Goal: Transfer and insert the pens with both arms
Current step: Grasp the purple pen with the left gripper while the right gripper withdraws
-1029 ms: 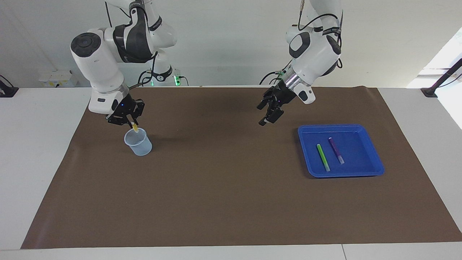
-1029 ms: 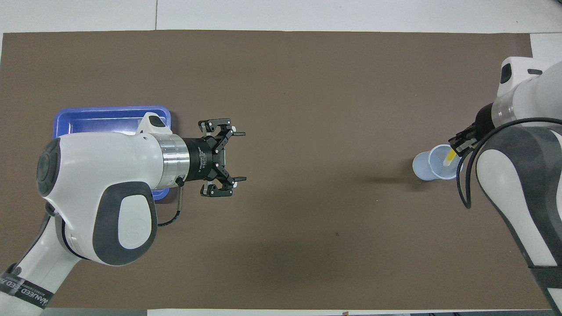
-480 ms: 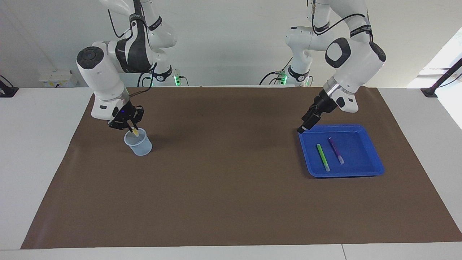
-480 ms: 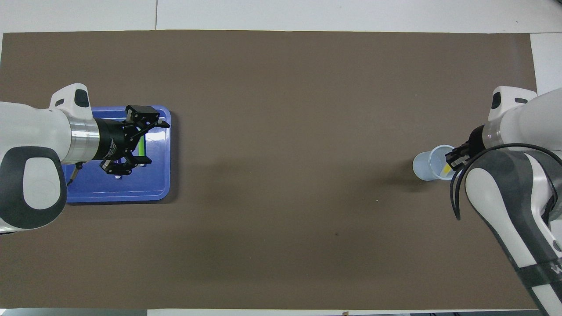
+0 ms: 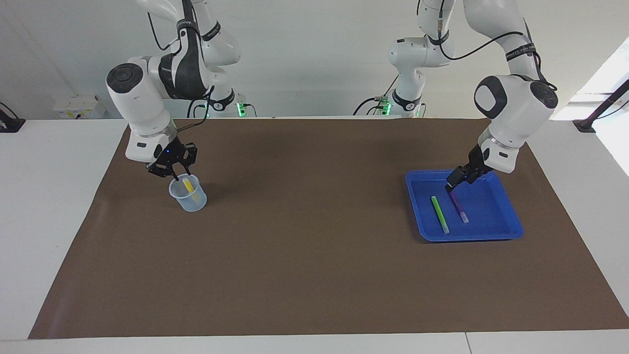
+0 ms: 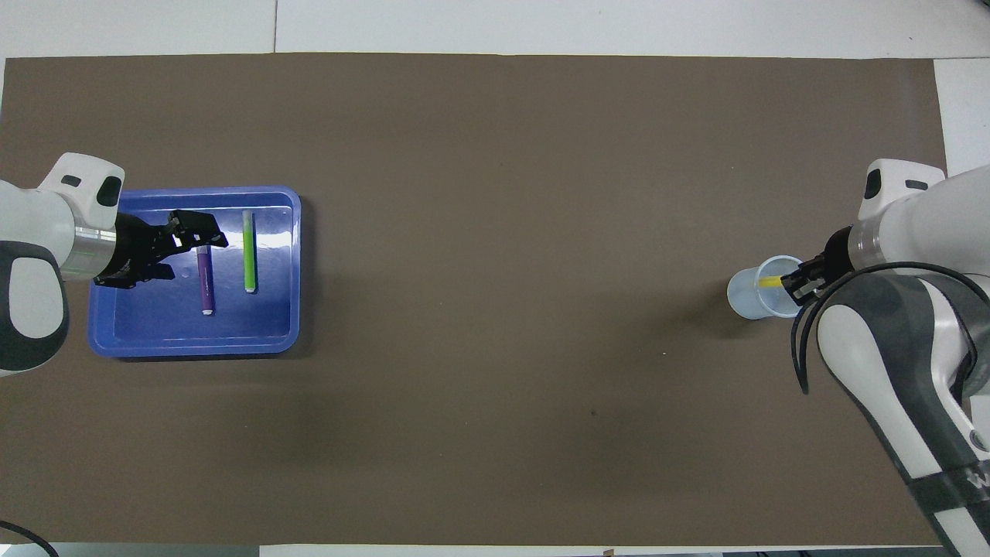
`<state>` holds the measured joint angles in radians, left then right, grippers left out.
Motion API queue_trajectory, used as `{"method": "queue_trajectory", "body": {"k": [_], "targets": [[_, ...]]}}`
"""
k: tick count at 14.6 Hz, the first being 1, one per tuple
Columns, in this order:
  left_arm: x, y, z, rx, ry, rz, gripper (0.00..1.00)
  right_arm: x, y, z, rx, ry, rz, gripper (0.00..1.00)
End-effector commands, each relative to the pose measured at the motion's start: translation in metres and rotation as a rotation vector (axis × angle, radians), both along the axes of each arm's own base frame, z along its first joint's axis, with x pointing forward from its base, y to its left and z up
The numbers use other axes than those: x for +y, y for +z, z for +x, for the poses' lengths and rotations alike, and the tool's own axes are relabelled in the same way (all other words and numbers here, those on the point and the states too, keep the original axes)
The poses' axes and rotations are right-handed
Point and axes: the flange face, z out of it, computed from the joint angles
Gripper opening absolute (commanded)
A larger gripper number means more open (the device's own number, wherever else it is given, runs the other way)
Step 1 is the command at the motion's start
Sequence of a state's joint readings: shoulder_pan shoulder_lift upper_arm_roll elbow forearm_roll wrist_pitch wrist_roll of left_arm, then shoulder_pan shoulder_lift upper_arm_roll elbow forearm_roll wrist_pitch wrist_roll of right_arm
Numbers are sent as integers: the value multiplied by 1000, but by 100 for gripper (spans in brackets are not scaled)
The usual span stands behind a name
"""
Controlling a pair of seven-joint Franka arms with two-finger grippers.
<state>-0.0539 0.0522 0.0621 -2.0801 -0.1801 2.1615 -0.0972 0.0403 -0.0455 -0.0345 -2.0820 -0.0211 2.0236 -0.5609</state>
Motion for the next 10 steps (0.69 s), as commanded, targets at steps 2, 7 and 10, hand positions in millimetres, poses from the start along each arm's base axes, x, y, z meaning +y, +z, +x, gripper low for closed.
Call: {"method": "queue_trajectory", "body": {"k": [2,7,10], "targets": [[9,-35,22,-25,-246,110,100,8,20,4,-25,24,11,100],[6,-76,40,-7,-410,201,100,37,54,5,59,-76,268,100],[11,-89,43,10,-463,201,100,64,61,2,114,-266,426,100]]}}
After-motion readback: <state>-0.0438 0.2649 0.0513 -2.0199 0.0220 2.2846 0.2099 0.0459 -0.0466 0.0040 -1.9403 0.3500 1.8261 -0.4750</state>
